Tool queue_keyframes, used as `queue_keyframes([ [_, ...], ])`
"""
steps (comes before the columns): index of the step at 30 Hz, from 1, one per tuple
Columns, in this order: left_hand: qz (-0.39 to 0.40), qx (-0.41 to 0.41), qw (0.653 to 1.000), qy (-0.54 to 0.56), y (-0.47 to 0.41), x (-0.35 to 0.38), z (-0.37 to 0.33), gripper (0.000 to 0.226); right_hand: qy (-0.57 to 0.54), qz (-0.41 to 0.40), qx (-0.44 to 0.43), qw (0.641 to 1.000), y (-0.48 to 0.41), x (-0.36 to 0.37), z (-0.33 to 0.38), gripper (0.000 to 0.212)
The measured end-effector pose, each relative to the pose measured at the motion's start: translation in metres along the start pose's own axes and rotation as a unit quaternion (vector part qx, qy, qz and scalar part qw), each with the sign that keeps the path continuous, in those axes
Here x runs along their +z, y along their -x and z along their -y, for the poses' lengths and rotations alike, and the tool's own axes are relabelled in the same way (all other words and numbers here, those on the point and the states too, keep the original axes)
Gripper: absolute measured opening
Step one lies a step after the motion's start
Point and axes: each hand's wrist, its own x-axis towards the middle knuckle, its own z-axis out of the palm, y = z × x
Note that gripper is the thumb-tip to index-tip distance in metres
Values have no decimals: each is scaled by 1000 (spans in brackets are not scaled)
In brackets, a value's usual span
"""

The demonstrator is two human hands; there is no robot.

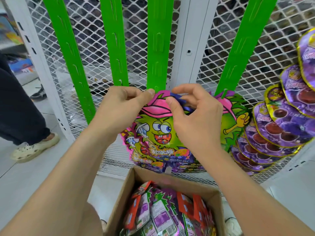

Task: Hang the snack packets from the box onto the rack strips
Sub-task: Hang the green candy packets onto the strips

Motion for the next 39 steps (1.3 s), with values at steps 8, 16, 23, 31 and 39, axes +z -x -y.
queue_keyframes([
  [8,35,-9,999,-2,2,2,-6,43,20,29,2,999,-2,0,-4,14],
  [16,70,14,997,21,4,-2,0,34,92,54,-53,993,2,-1,-3,14],
  [23,72,7,996,51,5,-1,-3,9,107,27,-84,990,11,1,1,14],
  [31,70,3,996,58,8,5,-3,14,124,53,-41,990,18,4,-6,12],
  [39,26,-23,998,49,9,6,-6,24,123,75,-66,987,21,-4,-7,14],
])
